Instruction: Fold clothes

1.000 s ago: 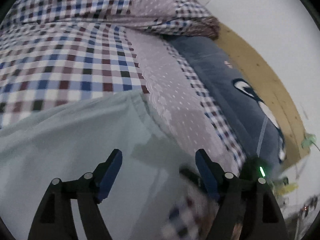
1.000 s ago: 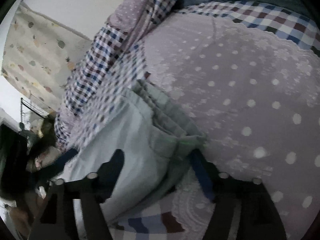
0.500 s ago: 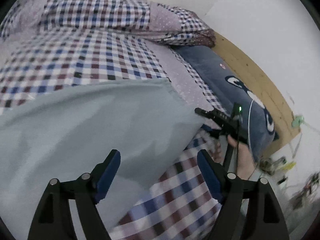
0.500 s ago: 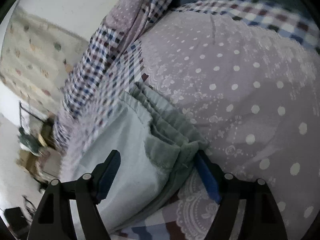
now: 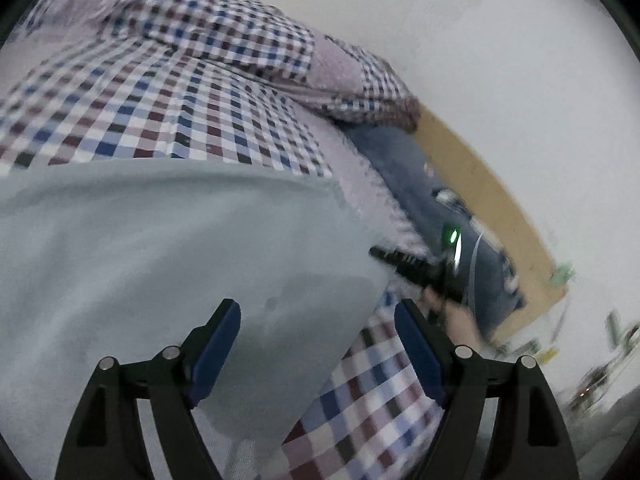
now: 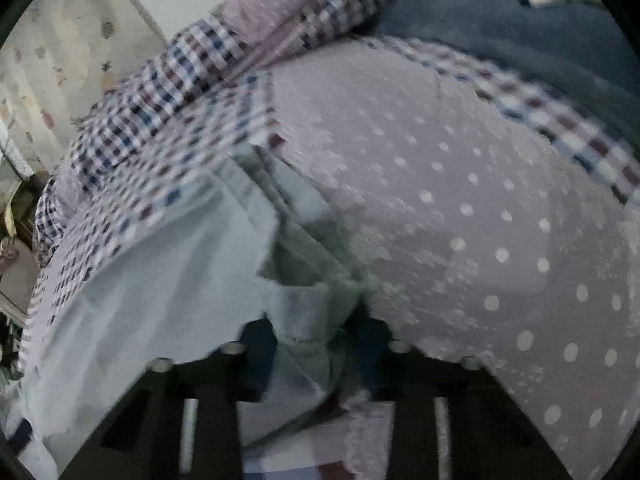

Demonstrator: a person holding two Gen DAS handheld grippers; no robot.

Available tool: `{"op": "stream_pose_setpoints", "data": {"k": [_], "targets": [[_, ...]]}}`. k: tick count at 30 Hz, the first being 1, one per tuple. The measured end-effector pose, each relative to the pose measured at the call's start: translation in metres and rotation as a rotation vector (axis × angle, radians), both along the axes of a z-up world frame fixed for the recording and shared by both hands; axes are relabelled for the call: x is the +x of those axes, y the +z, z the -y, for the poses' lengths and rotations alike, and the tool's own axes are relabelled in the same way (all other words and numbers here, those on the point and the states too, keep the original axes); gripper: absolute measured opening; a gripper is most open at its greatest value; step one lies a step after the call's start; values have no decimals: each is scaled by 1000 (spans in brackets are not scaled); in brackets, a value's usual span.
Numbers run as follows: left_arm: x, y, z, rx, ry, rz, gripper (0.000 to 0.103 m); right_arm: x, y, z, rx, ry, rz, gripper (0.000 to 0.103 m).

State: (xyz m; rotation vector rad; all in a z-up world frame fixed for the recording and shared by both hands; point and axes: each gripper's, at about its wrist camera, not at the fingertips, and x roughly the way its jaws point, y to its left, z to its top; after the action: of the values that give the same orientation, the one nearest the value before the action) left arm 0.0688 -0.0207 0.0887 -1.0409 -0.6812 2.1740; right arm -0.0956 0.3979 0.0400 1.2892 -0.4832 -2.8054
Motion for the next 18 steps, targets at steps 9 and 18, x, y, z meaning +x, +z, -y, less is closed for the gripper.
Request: {"op": "stream_pose_setpoints", "data": {"k": [9,18], "targets": [[-16,-22,71,303,129,150,83,87,97,205,413,481,-390,20],[-36,-73,76,484,125,297,84,174,50,336,554,883,-411,20]]}}
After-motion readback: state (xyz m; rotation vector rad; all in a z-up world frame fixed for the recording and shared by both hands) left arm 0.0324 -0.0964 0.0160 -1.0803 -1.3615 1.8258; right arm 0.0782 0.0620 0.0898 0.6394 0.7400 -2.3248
